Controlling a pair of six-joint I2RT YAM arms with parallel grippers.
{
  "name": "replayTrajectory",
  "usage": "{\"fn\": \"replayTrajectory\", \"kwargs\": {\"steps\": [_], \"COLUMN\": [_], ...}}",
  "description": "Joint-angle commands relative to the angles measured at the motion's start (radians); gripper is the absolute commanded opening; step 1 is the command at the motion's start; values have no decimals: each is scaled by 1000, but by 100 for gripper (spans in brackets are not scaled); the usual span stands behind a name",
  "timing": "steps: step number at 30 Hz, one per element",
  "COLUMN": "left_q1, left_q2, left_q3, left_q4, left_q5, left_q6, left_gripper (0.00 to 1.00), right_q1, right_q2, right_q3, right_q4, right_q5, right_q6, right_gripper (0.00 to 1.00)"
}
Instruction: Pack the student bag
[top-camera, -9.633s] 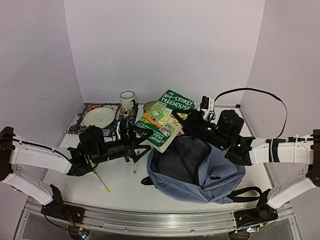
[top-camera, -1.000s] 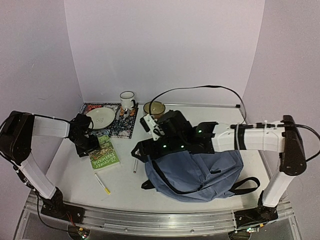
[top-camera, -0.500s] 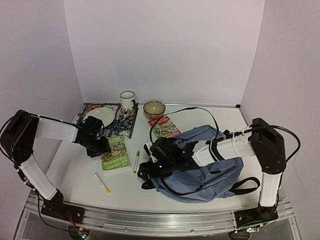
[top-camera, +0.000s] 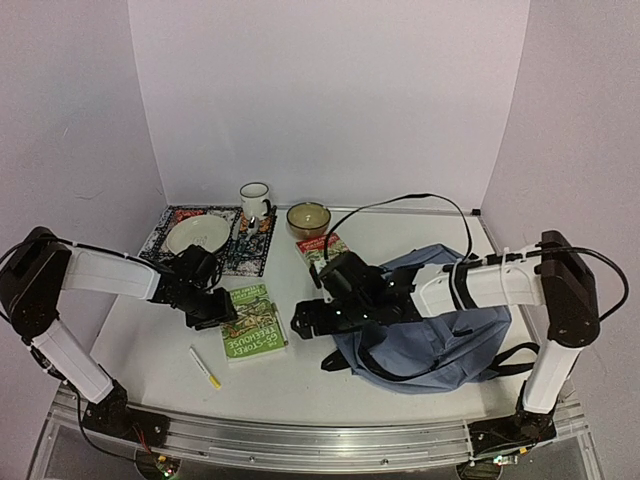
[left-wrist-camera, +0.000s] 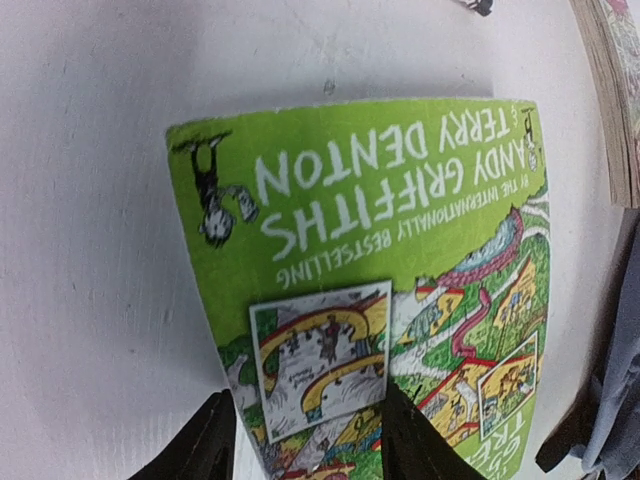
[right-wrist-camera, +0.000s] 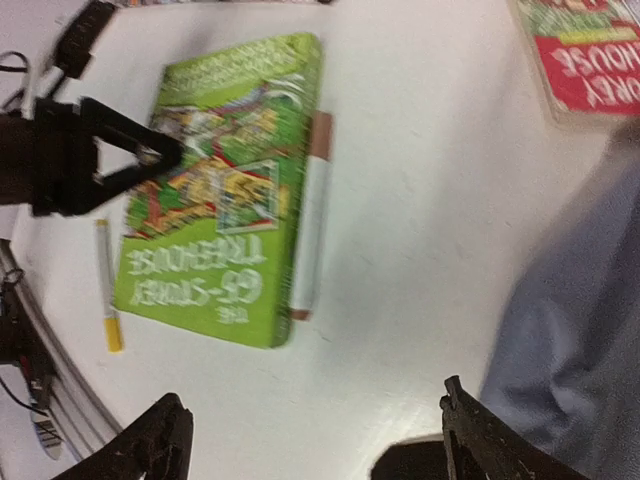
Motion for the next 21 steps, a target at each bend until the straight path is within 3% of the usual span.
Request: {"fn": "replayTrajectory", "kwargs": {"steps": [1, 8, 21], "left_q1": [-8, -40, -117], "left_q2": [-50, -51, -42], "left_q3": [-51, -95, -160], "left_q4": [-94, -51, 25], "left_q5": [40, 75, 115], "left_q6": [-32, -60, -121], "left_gripper": [49, 45, 32], "right_q1": [4, 5, 21], "right_q2": [92, 248, 322], "right_q3": [140, 261, 188], "right_q4": [-1, 0, 113], "right_q5": [-24, -99, -223], "right_q6": [-17, 51, 150], "right_gripper": [84, 77, 63]}}
